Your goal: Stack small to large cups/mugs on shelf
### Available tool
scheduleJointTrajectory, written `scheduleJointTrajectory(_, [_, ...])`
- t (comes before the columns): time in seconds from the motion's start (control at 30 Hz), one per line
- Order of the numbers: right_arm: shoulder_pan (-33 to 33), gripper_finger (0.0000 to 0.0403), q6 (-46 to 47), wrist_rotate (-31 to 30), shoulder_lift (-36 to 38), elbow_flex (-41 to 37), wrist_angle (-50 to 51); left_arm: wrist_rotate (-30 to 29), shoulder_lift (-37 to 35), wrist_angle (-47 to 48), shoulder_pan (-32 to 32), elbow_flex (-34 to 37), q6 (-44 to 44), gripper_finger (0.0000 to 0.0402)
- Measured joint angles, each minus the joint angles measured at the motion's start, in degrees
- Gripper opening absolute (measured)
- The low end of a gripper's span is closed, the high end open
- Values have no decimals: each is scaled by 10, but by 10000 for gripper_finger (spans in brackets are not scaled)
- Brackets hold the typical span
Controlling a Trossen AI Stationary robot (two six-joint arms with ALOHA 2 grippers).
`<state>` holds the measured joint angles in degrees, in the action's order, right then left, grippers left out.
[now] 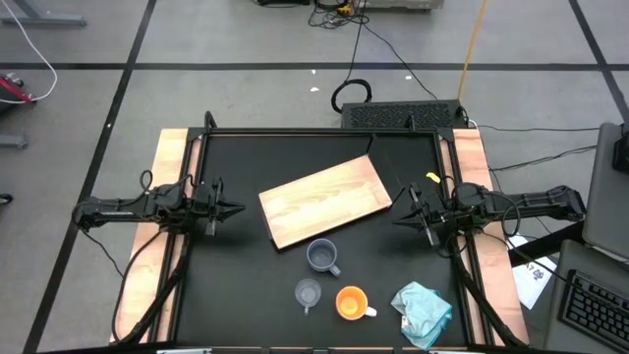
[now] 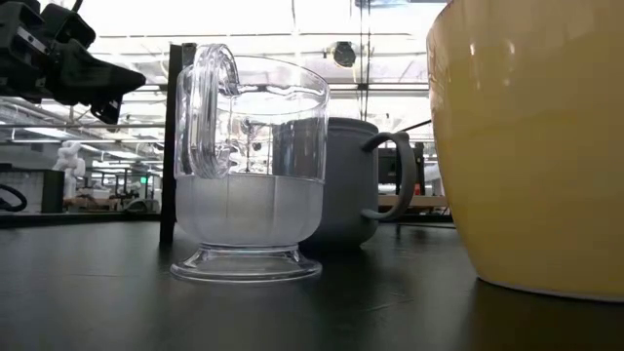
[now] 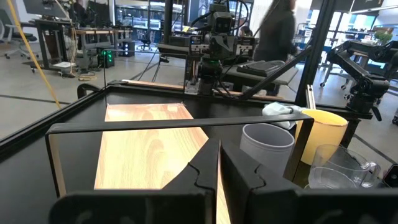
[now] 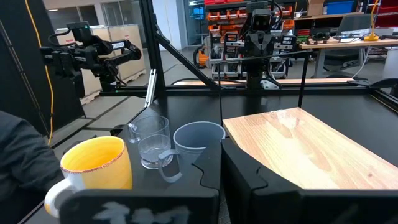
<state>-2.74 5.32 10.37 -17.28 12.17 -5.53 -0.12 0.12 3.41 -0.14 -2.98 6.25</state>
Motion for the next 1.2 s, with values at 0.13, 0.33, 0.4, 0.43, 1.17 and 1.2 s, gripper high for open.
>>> scheduleJointTrajectory(0.13, [0,0,0,0,0,0,0,0,0,0,0,0,0,17])
scheduleJointTrajectory(0.33, [0,0,0,0,0,0,0,0,0,0,0,0,0,17])
scheduleJointTrajectory(0.4, [0,0,0,0,0,0,0,0,0,0,0,0,0,17])
scheduleJointTrajectory(0.43, [0,0,0,0,0,0,0,0,0,0,0,0,0,17])
scheduleJointTrajectory(1.17, [0,0,7,0,0,0,0,0,0,0,0,0,0,17])
scheduleJointTrajectory(1.2, [0,0,12,0,0,0,0,0,0,0,0,0,0,17])
